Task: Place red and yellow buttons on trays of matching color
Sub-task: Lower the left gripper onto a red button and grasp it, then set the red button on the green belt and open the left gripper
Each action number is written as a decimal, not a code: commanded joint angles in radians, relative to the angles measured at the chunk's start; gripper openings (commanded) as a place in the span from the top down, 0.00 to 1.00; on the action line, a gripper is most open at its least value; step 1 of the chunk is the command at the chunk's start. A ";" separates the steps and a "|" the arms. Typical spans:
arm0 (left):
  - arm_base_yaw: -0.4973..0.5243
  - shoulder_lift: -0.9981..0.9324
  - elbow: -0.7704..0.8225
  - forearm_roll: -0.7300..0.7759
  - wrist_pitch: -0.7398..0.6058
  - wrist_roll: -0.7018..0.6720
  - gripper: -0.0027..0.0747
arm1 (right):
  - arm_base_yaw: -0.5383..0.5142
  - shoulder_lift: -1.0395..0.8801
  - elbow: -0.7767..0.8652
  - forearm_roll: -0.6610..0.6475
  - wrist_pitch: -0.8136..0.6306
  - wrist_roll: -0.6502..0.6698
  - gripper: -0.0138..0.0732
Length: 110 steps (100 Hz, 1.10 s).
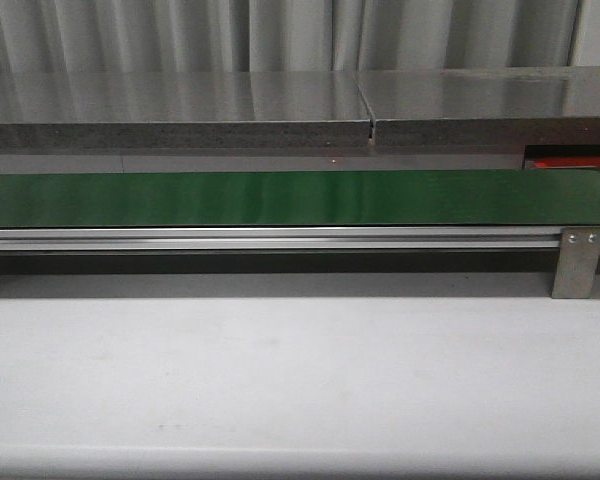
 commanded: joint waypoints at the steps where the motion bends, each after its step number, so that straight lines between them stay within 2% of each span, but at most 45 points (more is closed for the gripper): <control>1: 0.002 -0.082 -0.028 -0.016 0.001 -0.006 0.99 | 0.002 -0.011 -0.018 -0.008 -0.090 -0.006 0.92; 22: 0.000 -0.208 -0.041 -0.030 0.059 0.023 0.99 | 0.002 -0.011 -0.018 -0.008 -0.090 -0.006 0.92; 43: -0.015 -0.266 -0.162 -0.164 0.140 0.129 0.99 | 0.002 -0.011 -0.018 -0.008 -0.090 -0.006 0.92; 60: -0.099 -0.220 -0.298 -0.169 0.216 0.147 0.99 | 0.002 -0.011 -0.018 -0.008 -0.090 -0.006 0.92; 84: -0.225 -0.100 -0.445 -0.169 0.230 0.149 0.99 | 0.002 -0.011 -0.018 -0.008 -0.090 -0.006 0.92; 110: -0.295 0.054 -0.564 -0.169 0.251 0.149 0.99 | 0.002 -0.011 -0.018 -0.008 -0.090 -0.006 0.92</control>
